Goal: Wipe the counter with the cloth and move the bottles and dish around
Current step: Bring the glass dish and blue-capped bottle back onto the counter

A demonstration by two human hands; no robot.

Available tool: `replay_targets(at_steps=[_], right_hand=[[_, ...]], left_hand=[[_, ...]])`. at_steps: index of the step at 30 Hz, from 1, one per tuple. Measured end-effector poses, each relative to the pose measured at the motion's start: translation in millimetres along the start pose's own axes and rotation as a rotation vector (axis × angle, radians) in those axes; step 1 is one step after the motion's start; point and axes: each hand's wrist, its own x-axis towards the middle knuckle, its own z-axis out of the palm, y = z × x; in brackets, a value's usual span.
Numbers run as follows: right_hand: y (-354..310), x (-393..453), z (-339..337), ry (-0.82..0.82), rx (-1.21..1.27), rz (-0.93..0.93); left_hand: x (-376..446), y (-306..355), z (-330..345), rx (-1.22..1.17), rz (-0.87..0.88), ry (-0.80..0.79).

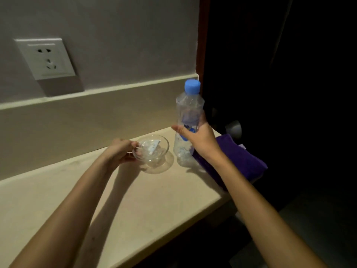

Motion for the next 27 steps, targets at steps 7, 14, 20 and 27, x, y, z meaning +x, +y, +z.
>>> replay_targets(at_steps=[7, 14, 20, 27], right_hand=[[44.2, 112.5, -3.0, -0.064, 0.014, -0.014], [82.3, 180.4, -9.0, -0.099, -0.011, -0.019], [108.8, 206.2, -17.3, -0.051, -0.011, 0.015], [117.9, 197.6, -11.1, -0.012, -0.043, -0.031]], left_hand=[[52.4, 26.5, 37.1, -0.055, -0.050, 0.126], [77.1, 38.4, 60.7, -0.092, -0.100, 0.279], [79.3, 28.4, 58.5, -0.052, -0.159, 0.358], [67.6, 24.2, 48.6, -0.097, -0.188, 0.418]])
